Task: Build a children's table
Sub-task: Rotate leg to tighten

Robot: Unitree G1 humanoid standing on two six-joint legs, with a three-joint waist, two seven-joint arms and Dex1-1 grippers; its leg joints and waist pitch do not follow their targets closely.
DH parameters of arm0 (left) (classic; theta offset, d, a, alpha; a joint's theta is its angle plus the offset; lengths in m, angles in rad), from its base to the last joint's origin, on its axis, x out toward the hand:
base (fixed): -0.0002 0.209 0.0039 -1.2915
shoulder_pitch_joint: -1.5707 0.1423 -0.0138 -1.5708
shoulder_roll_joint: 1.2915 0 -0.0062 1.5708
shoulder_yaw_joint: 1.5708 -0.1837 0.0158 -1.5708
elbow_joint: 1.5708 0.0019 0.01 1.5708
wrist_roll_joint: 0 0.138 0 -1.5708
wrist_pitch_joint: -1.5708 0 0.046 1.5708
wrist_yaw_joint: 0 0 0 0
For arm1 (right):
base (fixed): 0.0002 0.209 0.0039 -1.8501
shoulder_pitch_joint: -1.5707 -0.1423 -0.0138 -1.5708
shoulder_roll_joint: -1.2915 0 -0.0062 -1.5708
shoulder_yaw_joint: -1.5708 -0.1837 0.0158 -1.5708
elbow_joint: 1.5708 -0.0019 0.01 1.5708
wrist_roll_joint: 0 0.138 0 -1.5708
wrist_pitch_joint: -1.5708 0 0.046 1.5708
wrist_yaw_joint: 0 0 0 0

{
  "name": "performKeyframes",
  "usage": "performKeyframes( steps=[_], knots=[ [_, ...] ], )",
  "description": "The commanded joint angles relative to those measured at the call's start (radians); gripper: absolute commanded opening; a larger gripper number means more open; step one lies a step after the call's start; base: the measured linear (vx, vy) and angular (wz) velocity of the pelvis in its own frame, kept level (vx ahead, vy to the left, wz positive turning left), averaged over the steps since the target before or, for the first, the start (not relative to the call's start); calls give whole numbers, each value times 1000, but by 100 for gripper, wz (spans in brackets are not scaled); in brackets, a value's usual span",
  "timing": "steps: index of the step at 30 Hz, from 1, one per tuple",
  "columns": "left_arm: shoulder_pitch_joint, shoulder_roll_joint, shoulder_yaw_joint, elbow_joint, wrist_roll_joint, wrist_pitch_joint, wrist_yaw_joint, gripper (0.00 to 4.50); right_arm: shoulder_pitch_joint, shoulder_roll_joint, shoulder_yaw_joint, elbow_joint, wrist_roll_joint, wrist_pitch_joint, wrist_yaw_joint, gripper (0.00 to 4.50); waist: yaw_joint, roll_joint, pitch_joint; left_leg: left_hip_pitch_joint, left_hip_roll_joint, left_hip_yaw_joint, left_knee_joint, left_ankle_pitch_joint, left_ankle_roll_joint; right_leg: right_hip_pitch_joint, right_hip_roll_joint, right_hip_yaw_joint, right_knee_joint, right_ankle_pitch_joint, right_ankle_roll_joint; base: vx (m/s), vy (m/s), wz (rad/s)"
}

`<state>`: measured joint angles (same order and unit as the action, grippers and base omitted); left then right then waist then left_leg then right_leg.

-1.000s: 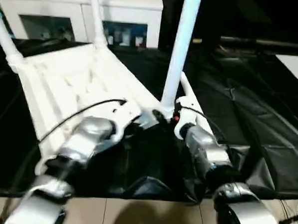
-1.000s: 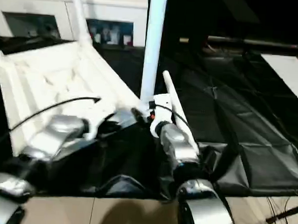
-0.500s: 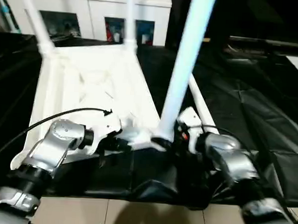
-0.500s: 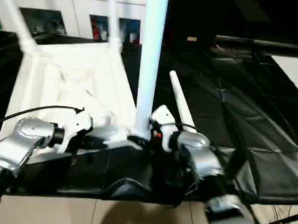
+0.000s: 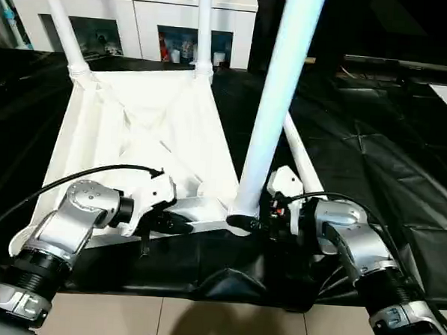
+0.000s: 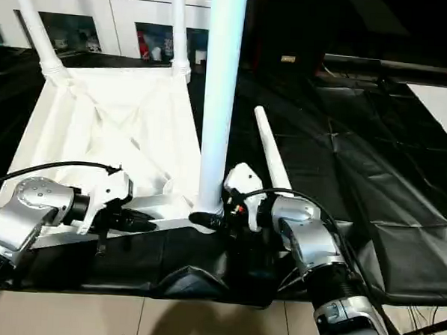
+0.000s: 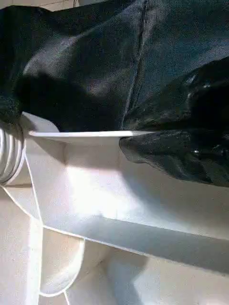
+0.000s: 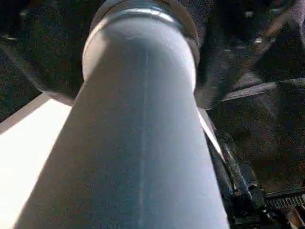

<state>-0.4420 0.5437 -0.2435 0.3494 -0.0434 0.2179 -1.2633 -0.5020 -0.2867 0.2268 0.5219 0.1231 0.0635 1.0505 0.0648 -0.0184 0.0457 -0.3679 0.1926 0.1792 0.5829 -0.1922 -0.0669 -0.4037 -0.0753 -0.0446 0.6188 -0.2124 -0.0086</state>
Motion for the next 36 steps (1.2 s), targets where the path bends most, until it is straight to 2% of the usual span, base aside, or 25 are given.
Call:
performKeyframes(
  steps=[1,3,7,11,15,17,19,20,22,23,24,25,27,28,30,33,36],
  knots=[
    [-2,-11,-20,4,-33,-11,-38,0,11,-4,6,-18,3,-6,12,338,4,-1,-58,10,35,-4,-56,-51,95,58,-58,39,-44,98,-285,0,0,0],
    [-4,-12,-21,7,-31,-14,-38,0,14,-5,6,-16,1,-7,15,309,4,0,-59,11,35,-4,-56,-52,94,58,-58,39,-44,96,-285,0,0,0],
    [-6,-12,-21,13,-27,-17,-41,0,20,-6,5,-12,-2,-9,14,279,4,-1,-58,10,34,-3,-55,-64,89,58,-58,40,-45,80,-283,0,0,0],
    [-6,-16,-22,16,-25,-15,-37,0,23,0,-3,-1,-3,-2,-10,269,3,-1,-56,11,35,-4,-58,-97,71,56,-59,41,-50,25,-273,0,0,0],
    [-37,-69,-17,78,26,9,99,0,13,63,-44,59,-18,47,-177,268,-2,-2,-51,11,32,-4,-61,-122,47,53,-59,43,-57,-30,-262,0,0,0],
    [-49,-91,-11,98,32,20,139,0,9,84,-54,78,-25,58,-230,267,-2,-3,-50,16,35,-6,-65,-165,20,52,-63,44,-66,-127,-239,0,0,0],
    [-60,-114,-7,105,34,32,171,0,6,109,-62,91,-29,66,-282,267,-4,-2,-48,16,35,-6,-67,-179,12,49,-63,46,-69,-159,-231,0,0,0],
    [-68,-130,-4,109,35,41,191,0,4,126,-67,99,-32,69,-316,267,-4,-3,-46,15,33,-9,-70,-206,-1,50,-65,46,-75,-218,-212,0,0,0],
    [-104,-191,-1,133,50,88,280,0,-21,198,-97,151,-32,91,-461,267,-6,1,-46,23,33,-8,-72,-225,-21,43,-64,48,-80,-257,-200,0,0,0],
    [-104,-191,-1,133,50,88,280,0,-21,198,-97,151,-32,91,-461,267,-6,1,-46,23,33,-8,-72,-225,-21,43,-64,48,-80,-257,-200,0,0,0],
    [-128,-225,4,151,59,118,334,0,-43,230,-115,187,-37,94,-549,267,-5,-2,-48,18,33,-12,-74,-230,-25,49,-65,46,-81,-280,-191,0,0,0],
    [-156,-266,11,178,71,142,405,0,-72,262,-133,236,-46,96,-655,267,-6,1,-46,23,32,-11,-74,-239,-31,40,-64,47,-84,-300,-184,0,0,0],
    [-194,-323,19,219,90,171,504,0,-118,297,-157,310,-54,100,-787,267,-5,1,-51,23,31,-12,-73,-225,-46,42,-65,47,-82,-288,-181,0,0,0],
    [-205,-342,21,232,96,179,534,0,-134,308,-166,333,-55,104,-823,267,-5,1,-51,25,30,-10,-72,-223,-43,38,-63,48,-84,-277,-182,0,0,0],
    [-215,-367,25,245,100,189,565,0,-155,321,-179,365,-57,105,-869,267,-1,0,-53,21,29,-9,-69,-210,-36,42,-62,47,-80,-234,-182,0,0,0],
    [-231,-409,17,277,120,182,623,0,-198,356,-201,428,-48,81,-915,267,4,2,-60,13,26,-7,-64,-145,-11,50,-59,45,-67,-96,-195,0,0,0],
    [-231,-413,14,281,122,176,627,0,-202,363,-205,433,-43,72,-908,267,10,1,-60,11,26,-7,-63,-121,6,54,-59,43,-63,-45,-201,0,0,0]
  ],
)
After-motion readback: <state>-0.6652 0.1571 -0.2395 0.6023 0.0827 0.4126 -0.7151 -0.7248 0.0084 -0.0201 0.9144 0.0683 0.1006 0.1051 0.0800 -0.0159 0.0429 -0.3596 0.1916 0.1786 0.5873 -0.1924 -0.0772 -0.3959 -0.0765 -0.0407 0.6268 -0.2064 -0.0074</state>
